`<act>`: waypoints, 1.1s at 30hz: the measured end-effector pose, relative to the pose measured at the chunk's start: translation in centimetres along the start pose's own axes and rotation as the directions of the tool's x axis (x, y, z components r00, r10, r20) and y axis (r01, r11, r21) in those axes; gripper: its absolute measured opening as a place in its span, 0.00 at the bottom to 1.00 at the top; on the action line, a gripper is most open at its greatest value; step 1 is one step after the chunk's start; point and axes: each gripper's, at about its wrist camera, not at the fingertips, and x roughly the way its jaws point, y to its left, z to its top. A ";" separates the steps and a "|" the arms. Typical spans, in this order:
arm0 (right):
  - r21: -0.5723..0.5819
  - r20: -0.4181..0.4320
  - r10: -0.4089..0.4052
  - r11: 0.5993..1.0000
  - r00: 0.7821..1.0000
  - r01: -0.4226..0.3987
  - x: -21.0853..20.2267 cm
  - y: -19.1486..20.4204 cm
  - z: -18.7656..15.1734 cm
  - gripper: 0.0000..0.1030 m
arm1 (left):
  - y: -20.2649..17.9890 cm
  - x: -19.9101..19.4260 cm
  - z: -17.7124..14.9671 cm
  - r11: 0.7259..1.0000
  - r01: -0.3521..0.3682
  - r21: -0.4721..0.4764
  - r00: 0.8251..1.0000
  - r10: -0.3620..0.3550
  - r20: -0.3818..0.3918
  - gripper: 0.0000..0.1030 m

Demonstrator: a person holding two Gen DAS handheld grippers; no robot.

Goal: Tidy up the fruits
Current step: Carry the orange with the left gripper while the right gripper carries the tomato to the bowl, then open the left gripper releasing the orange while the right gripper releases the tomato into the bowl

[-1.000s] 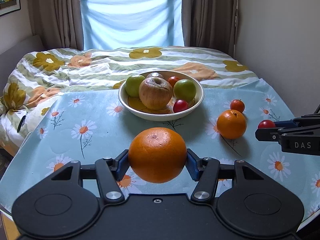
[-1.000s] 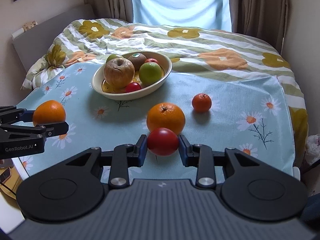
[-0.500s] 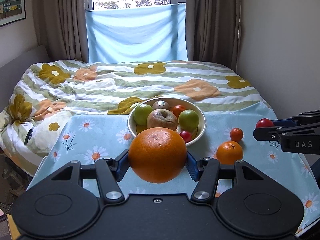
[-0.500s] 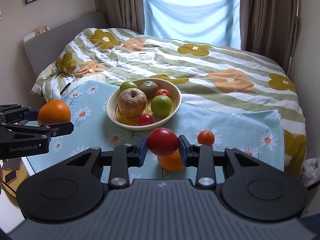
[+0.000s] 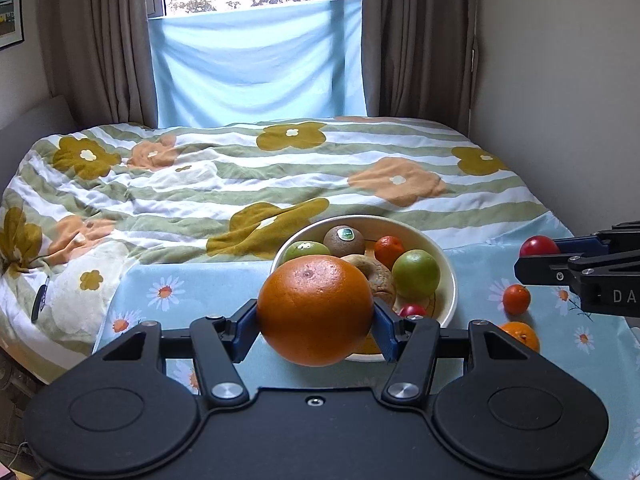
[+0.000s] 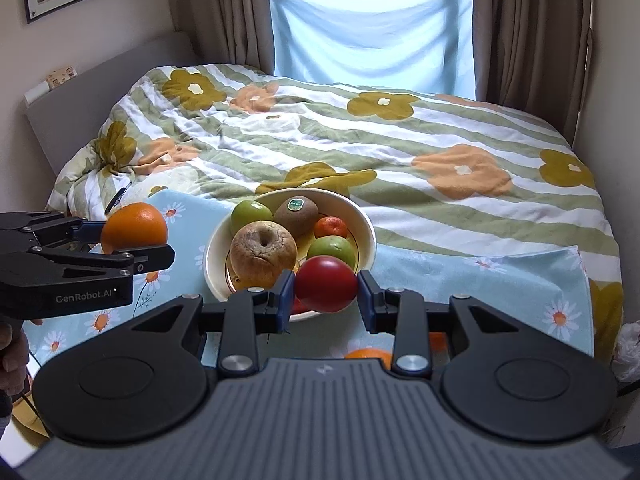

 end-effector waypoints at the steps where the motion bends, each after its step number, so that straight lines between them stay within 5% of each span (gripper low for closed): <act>1: 0.004 -0.004 -0.004 1.000 1.000 0.004 0.7 0.1 0.2 0.47 | 0.3 0.7 0.1 1.000 0.004 0.007 1.000 -0.004 -0.006 0.60; 11: 0.055 -0.033 -0.030 0.998 0.999 0.032 5.7 0.5 1.6 0.47 | 2.5 7.3 0.8 0.998 0.032 0.050 0.997 -0.029 -0.065 0.60; 24: 0.080 -0.053 -0.040 0.996 0.998 0.044 8.9 1.1 2.5 0.47 | 3.6 10.5 1.2 0.996 0.078 0.045 0.991 -0.072 -0.111 0.61; 25: 0.080 -0.053 -0.040 0.996 0.998 0.044 9.0 1.2 2.6 0.47 | 3.8 10.5 1.2 0.996 0.084 0.037 0.991 -0.080 -0.110 0.63; 29: 0.079 -0.050 -0.039 0.996 0.998 0.043 9.4 1.6 3.1 0.47 | 4.2 9.3 1.4 0.996 0.085 0.036 0.995 -0.083 -0.055 0.95; 33: 0.070 -0.049 -0.037 0.997 0.998 0.040 9.6 2.0 3.7 0.47 | 4.5 8.4 1.7 0.996 0.086 0.040 0.996 -0.084 -0.040 0.95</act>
